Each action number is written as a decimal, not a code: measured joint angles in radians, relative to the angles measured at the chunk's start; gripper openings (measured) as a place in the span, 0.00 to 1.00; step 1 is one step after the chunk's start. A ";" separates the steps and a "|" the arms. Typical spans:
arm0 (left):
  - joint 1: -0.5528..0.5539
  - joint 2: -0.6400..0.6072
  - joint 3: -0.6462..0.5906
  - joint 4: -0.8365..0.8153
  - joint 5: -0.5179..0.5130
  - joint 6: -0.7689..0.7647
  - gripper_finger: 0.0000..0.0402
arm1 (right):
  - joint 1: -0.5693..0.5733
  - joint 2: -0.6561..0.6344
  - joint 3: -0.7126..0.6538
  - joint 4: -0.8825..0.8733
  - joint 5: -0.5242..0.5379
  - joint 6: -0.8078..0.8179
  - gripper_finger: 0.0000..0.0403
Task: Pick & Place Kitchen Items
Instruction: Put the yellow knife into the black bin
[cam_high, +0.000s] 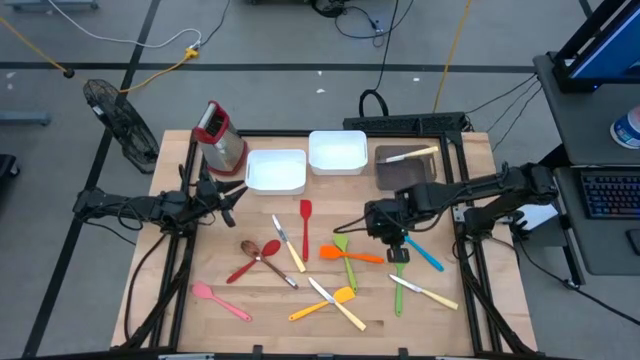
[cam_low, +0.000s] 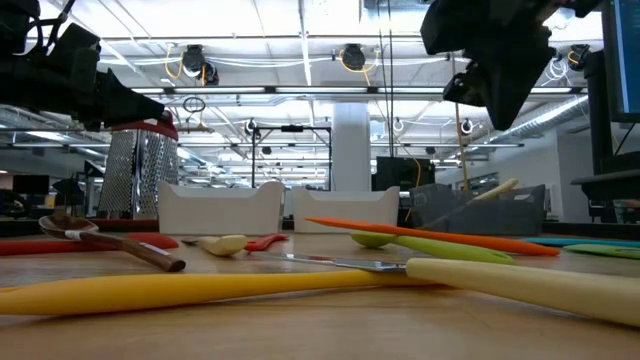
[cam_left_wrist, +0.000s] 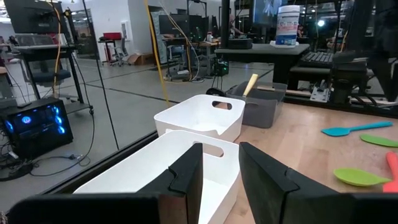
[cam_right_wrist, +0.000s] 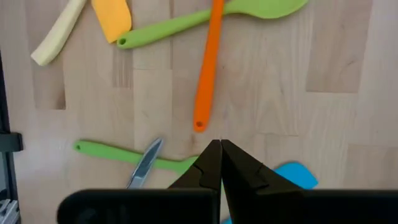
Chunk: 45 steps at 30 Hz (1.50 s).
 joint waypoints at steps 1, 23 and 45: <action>0.000 0.000 0.000 0.000 0.000 0.000 0.26 | 0.008 0.000 0.000 0.000 -0.001 0.007 0.00; 0.000 0.000 0.000 0.000 0.003 -0.007 0.26 | 0.259 -0.122 -0.023 -0.170 -0.079 0.511 0.01; 0.000 0.000 0.000 0.000 0.004 -0.006 0.26 | 0.480 -0.122 -0.156 -0.096 -0.080 0.856 0.54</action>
